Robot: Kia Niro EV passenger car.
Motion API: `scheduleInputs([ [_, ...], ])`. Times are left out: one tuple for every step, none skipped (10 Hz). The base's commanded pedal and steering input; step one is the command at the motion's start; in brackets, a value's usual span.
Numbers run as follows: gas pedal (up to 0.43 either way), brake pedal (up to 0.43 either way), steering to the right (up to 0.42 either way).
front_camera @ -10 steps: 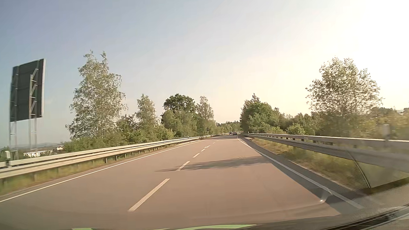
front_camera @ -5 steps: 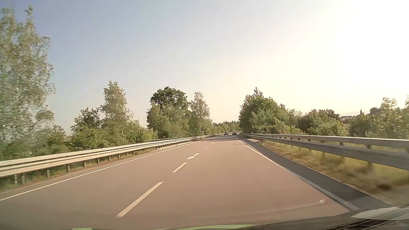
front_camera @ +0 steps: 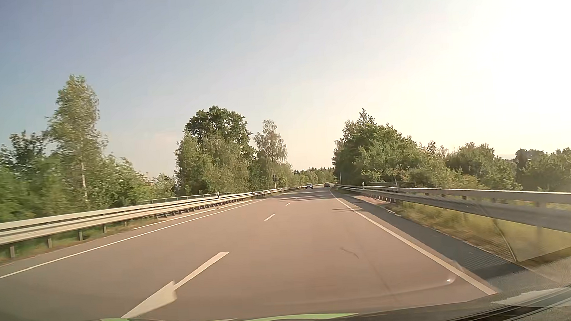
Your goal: Follow the waypoints while adhering to traffic rules and regulations
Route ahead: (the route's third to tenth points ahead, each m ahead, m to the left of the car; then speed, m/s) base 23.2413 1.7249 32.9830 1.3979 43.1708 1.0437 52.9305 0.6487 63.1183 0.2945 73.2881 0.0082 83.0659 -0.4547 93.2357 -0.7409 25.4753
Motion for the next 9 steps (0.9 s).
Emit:
scheduleInputs([
  [0.311,0.000,0.004],
  [0.299,0.000,0.004],
  [0.280,0.000,0.004],
  [0.280,0.000,0.004],
  [0.280,0.000,0.004],
  [0.260,0.000,0.004],
  [0.248,0.000,0.005],
  [0.248,0.000,0.004],
  [0.248,0.000,0.004],
])
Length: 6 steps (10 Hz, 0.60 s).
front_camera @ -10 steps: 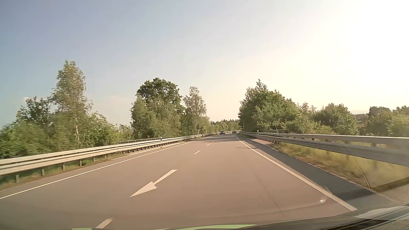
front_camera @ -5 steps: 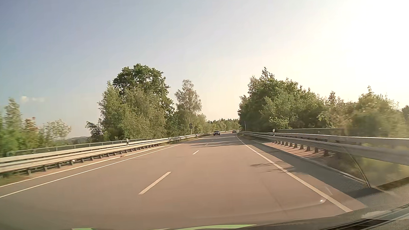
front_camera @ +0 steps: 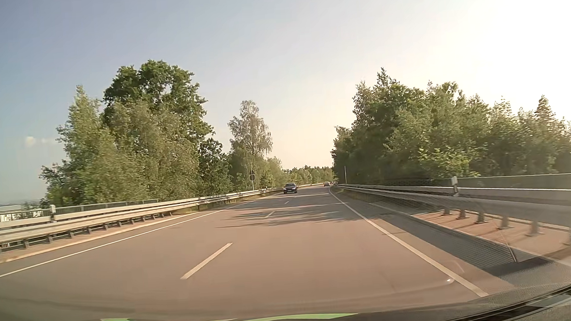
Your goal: Follow the waypoints while adhering to traffic rules and regulations
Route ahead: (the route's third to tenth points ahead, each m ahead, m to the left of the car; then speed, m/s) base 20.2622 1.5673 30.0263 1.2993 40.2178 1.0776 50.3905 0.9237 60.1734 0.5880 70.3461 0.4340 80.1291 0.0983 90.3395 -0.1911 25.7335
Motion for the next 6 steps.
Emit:
scheduleInputs([
  [0.197,0.000,0.005],
  [0.189,0.000,0.005],
  [0.138,0.000,0.005],
  [0.000,0.000,0.005],
  [0.000,0.000,0.004],
  [0.000,0.000,0.003],
])
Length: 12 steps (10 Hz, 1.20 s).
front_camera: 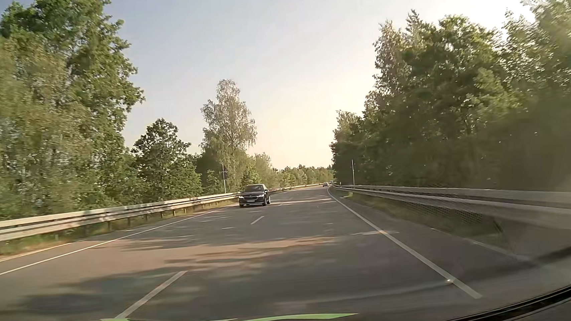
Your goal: Follow the waypoints while adhering to traffic rules and regulations
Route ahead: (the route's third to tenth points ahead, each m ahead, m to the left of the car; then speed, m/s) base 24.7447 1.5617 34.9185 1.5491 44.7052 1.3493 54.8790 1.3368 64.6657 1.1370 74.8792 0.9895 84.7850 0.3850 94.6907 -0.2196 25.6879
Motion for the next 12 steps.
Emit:
scheduleInputs([
  [0.000,0.000,0.003],
  [0.000,0.000,0.003],
  [0.000,0.000,0.003],
  [0.000,0.000,0.003],
  [0.000,0.000,0.003],
  [0.000,0.000,0.002],
  [0.000,0.000,0.001],
  [0.000,0.000,0.000],
  [0.000,0.000,0.001],
  [0.000,0.000,0.001],
  [0.000,0.000,0.001],
  [0.000,0.000,0.001],
])
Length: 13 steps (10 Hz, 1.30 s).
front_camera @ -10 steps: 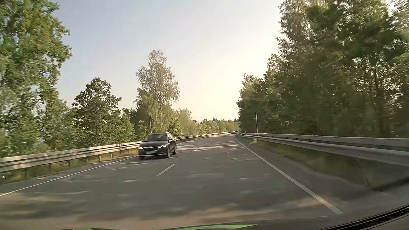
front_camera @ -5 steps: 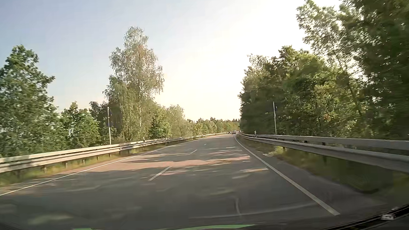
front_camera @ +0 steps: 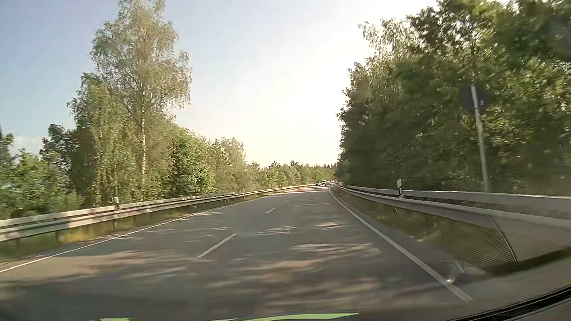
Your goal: Follow the waypoints while adhering to traffic rules and regulations
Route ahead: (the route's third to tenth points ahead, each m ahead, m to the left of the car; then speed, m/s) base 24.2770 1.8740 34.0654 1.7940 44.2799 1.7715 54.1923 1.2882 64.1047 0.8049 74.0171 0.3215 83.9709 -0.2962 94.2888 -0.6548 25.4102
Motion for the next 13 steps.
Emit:
scheduleInputs([
  [0.000,0.000,0.001],
  [0.000,0.000,0.001],
  [0.000,0.000,0.000],
  [0.000,0.000,0.001],
  [0.000,0.000,0.001],
  [0.000,0.000,0.000],
  [0.000,0.000,0.001],
  [0.000,0.000,0.002],
  [0.000,0.000,0.003],
  [0.000,0.000,0.004],
  [0.000,0.000,0.005],
  [0.000,0.000,0.005],
  [0.000,0.000,0.004],
])
